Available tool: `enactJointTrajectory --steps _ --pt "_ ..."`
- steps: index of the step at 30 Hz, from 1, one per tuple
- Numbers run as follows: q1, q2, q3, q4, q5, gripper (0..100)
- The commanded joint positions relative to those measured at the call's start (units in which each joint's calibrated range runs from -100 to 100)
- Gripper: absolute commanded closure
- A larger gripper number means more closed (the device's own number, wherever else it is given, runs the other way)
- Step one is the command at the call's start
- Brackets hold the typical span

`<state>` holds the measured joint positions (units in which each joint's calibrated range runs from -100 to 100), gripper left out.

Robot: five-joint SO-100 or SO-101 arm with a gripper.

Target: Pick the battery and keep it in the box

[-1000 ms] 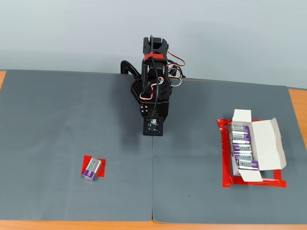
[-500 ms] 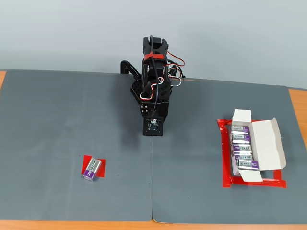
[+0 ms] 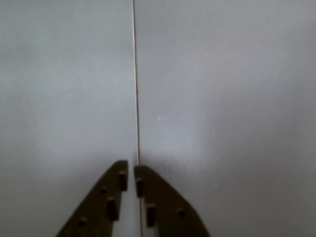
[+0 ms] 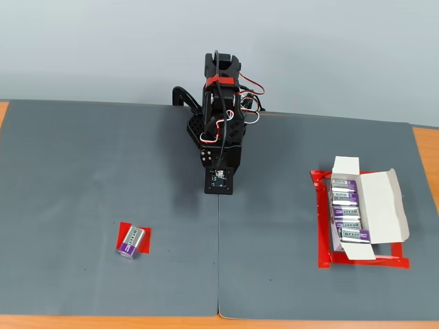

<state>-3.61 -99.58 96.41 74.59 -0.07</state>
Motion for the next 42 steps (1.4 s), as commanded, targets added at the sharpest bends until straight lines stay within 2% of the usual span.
enactJointTrajectory --steps 1,42 --pt "-0.01 0.25 -3.73 0.24 -0.16 98" --pt "-0.08 0.93 -4.19 -0.37 0.2 98"
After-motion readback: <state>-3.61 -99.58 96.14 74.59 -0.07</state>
